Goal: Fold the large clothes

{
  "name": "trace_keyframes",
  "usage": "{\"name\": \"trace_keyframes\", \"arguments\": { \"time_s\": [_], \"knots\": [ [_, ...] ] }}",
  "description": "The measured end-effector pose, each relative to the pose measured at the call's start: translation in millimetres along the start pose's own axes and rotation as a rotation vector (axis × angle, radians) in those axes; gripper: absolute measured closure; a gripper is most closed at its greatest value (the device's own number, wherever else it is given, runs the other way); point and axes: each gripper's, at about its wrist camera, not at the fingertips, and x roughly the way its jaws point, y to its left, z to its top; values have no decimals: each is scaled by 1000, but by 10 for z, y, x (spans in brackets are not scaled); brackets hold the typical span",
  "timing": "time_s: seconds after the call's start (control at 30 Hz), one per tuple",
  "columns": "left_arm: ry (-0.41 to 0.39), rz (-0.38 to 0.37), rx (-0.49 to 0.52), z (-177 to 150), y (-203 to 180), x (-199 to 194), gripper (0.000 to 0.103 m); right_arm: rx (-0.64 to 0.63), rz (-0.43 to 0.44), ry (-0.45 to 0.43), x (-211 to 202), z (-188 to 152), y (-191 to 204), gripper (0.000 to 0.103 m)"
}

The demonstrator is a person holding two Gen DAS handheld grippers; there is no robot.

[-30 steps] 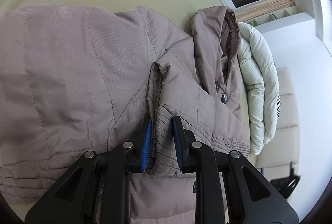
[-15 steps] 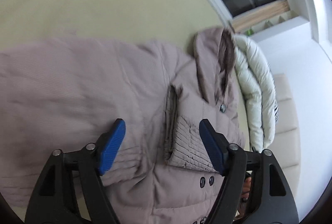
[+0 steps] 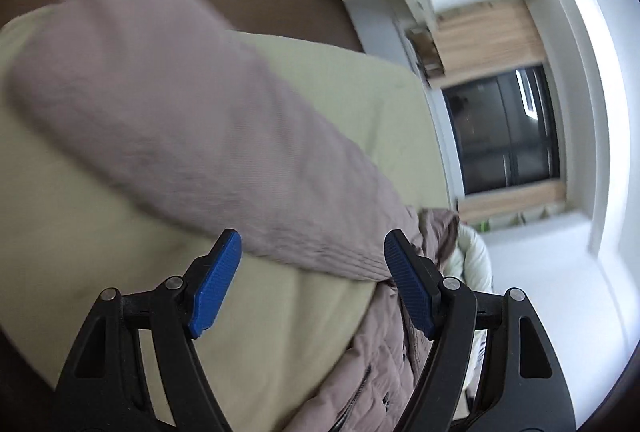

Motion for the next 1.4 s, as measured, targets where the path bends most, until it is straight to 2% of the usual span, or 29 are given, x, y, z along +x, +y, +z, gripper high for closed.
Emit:
{"name": "trace_keyframes", "arguments": {
  "time_s": [0.17, 0.3, 0.43, 0.47, 0.53, 0.57, 0.63, 0.73, 0.83, 0.93, 1.07, 1.13, 1.2, 1.3, 1.4],
  "knots": [
    [-91, 3, -140, -49, 478, -330, 30, 27, 10, 57, 22, -491, 61, 1],
    [-116, -20, -220, 9, 671, -292, 30, 30, -9, 81, 32, -618, 90, 1],
    [-208, -36, -265, 142, 745, -315, 30, -12, -25, 83, -47, -764, 213, 1],
    [-223, -24, -272, 178, 750, -310, 37, -23, -28, 83, -73, -786, 235, 2],
    [-223, 11, -277, 309, 738, -255, 60, -28, -36, 85, -78, -852, 266, 4],
    [-222, 33, -267, 336, 722, -255, 77, -28, -36, 89, -93, -882, 260, 5],
    [-223, 54, -222, 387, 650, -336, 83, -39, -43, 99, -116, -923, 248, 10],
    [-248, 107, 2, 346, 191, -472, 85, -60, -67, 103, -139, -952, 205, 12],
    [-248, 119, 217, 178, -314, -535, 86, -51, -79, 90, -198, -939, 115, 14],
    [-231, 122, 465, -230, -967, -449, 86, -30, -77, 68, -313, -901, 9, 14],
    [-175, 95, 799, -1097, -1767, -155, 86, -2, -79, 48, -449, -829, -125, 14],
    [-150, 98, 992, -1716, -2048, 6, 86, 6, -71, 42, -488, -768, -159, 14],
    [-95, 110, 1192, -2364, -2174, 216, 86, 6, -62, 36, -510, -694, -172, 14],
    [-9, 147, 1371, -3088, -2147, 547, 86, 11, -68, 39, -492, -601, -195, 14],
    [54, 170, 1415, -3441, -2061, 768, 86, 37, -92, 83, -356, -549, -256, 14]
  ]
}}
